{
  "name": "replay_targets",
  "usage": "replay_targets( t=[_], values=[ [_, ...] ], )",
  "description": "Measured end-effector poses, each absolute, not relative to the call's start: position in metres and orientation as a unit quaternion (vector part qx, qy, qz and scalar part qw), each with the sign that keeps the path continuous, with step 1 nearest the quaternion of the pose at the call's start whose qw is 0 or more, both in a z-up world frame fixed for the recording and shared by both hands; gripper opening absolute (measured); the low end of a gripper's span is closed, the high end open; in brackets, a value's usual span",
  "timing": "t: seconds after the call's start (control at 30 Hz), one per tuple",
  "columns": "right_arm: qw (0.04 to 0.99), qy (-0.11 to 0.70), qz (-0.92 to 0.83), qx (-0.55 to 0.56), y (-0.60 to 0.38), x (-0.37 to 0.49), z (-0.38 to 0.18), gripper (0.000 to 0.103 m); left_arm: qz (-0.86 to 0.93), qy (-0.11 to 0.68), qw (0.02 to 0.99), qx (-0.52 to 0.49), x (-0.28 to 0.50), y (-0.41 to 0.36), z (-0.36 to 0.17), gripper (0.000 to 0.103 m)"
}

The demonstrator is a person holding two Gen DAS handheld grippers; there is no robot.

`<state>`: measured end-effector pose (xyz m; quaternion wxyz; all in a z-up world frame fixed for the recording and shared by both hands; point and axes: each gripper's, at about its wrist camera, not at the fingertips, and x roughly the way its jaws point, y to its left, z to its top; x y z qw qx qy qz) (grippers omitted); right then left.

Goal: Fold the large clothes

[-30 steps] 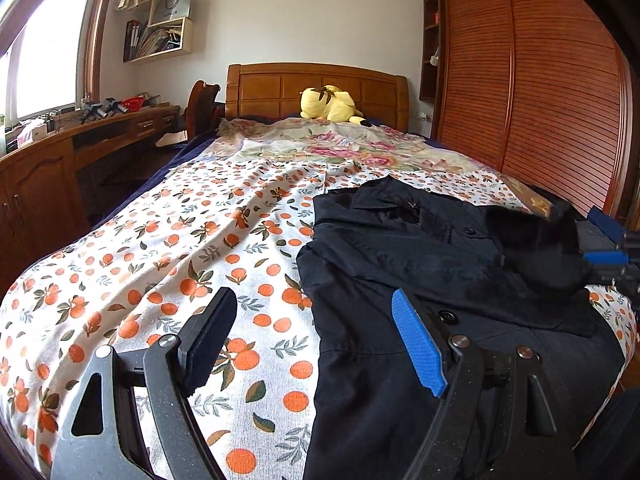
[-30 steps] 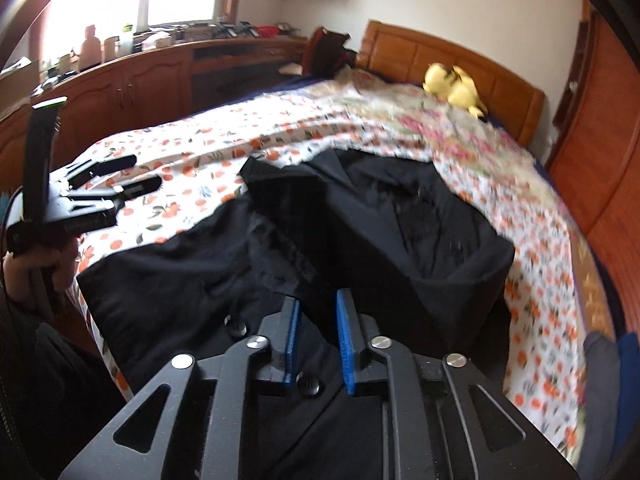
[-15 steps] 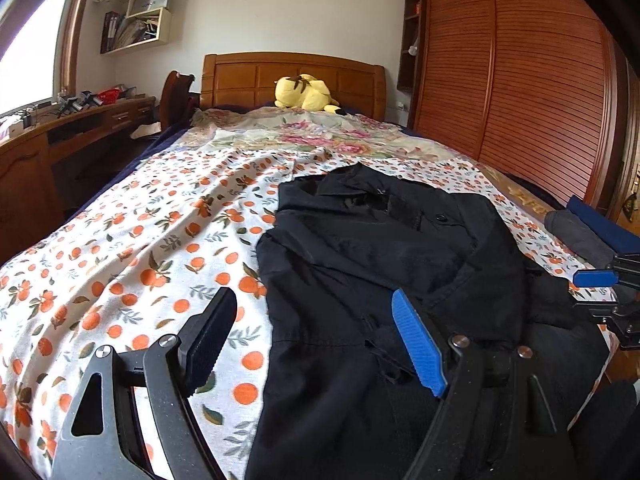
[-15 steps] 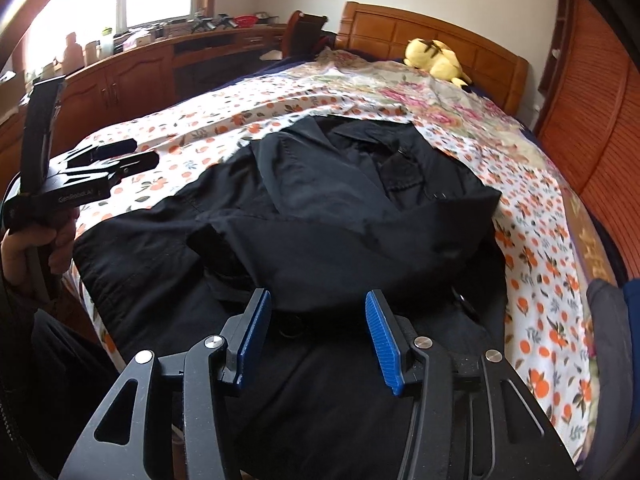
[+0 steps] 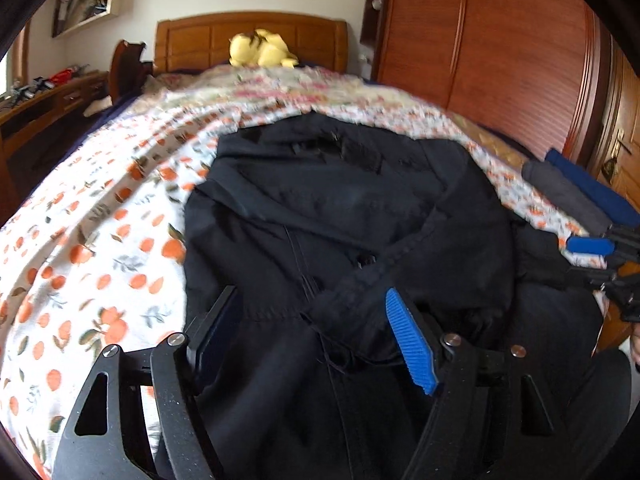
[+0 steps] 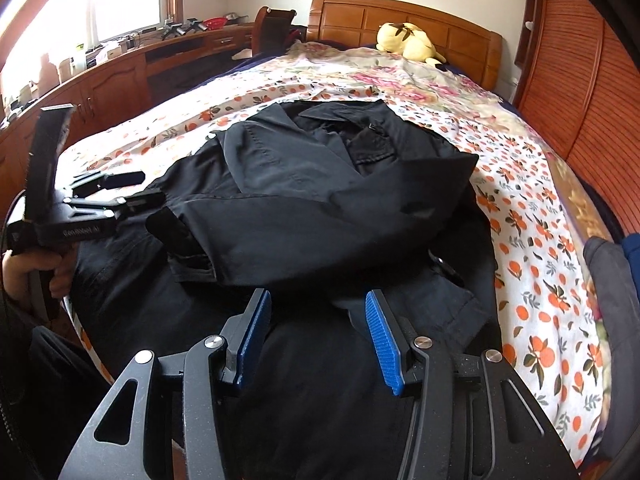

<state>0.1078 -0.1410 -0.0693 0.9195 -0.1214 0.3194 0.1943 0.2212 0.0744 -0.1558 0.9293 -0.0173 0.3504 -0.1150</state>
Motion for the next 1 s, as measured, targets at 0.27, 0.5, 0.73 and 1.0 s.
replay_targets(
  t=[0.27, 0.5, 0.73, 1.0],
  values=[
    [0.919, 0.325, 0.192, -0.109, -0.146, 0.107, -0.075, 0.051, -0.149, 0.392, 0.908, -0.013, 0.227, 0.062, -0.172, 0.051],
    [0.922, 0.328, 0.179, -0.102, -0.151, 0.111, -0.076, 0.051, -0.16, 0.365, 0.917, 0.002, 0.211, 0.059, -0.153, 0.008],
    [0.925, 0.324, 0.172, -0.101, -0.152, 0.111, -0.073, 0.051, -0.129, 0.271, 0.953, -0.037, 0.171, 0.092, -0.093, 0.006],
    [0.924, 0.325, 0.17, -0.105, -0.144, 0.12, -0.078, 0.051, -0.086, 0.279, 0.956, -0.029, 0.163, 0.114, -0.096, 0.006]
  ],
)
